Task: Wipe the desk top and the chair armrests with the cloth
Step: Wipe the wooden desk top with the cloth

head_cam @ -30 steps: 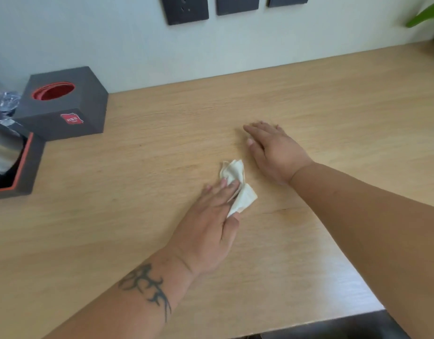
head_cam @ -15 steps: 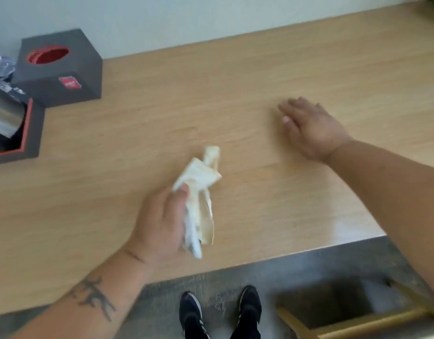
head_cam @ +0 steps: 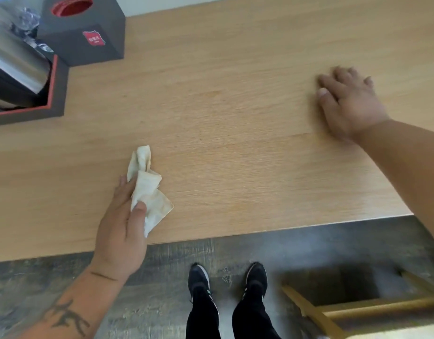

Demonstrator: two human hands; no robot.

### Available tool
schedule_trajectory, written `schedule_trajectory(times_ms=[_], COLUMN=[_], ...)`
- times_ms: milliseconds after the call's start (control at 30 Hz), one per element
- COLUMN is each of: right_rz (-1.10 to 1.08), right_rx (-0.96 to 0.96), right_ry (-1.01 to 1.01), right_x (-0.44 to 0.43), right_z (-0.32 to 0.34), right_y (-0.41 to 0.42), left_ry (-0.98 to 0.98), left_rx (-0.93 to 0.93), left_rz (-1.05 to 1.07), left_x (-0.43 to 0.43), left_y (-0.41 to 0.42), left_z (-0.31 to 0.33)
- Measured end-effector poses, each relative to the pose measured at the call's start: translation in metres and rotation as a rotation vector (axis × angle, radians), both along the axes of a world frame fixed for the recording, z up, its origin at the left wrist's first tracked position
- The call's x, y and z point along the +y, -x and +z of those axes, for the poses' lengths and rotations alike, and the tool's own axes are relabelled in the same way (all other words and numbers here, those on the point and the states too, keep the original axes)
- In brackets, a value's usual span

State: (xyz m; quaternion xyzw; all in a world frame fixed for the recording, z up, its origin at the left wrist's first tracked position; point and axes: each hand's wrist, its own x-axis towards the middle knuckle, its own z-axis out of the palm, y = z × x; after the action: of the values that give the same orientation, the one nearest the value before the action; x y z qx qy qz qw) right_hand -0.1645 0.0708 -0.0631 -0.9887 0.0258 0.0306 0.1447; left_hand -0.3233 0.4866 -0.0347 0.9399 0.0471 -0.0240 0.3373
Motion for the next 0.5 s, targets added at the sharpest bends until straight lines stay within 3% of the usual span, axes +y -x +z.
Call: schedule_trajectory(times_ms=[133,500], right_rz=[-0.021,-0.099], right_rx=[-0.011,0.016], right_ry=[-0.160,-0.583], right_x=[-0.004,-0.023], right_z=[0.005,0.019], right_y=[0.004,0.022], left_ry=[-0.086,-0.016], left_rx=[0.054,-0.047], left_rz=[-0.075,-0.397], left_x=[-0.030,-0.217], left_y=[0.001,0.013], left_z=[-0.014,-0.025])
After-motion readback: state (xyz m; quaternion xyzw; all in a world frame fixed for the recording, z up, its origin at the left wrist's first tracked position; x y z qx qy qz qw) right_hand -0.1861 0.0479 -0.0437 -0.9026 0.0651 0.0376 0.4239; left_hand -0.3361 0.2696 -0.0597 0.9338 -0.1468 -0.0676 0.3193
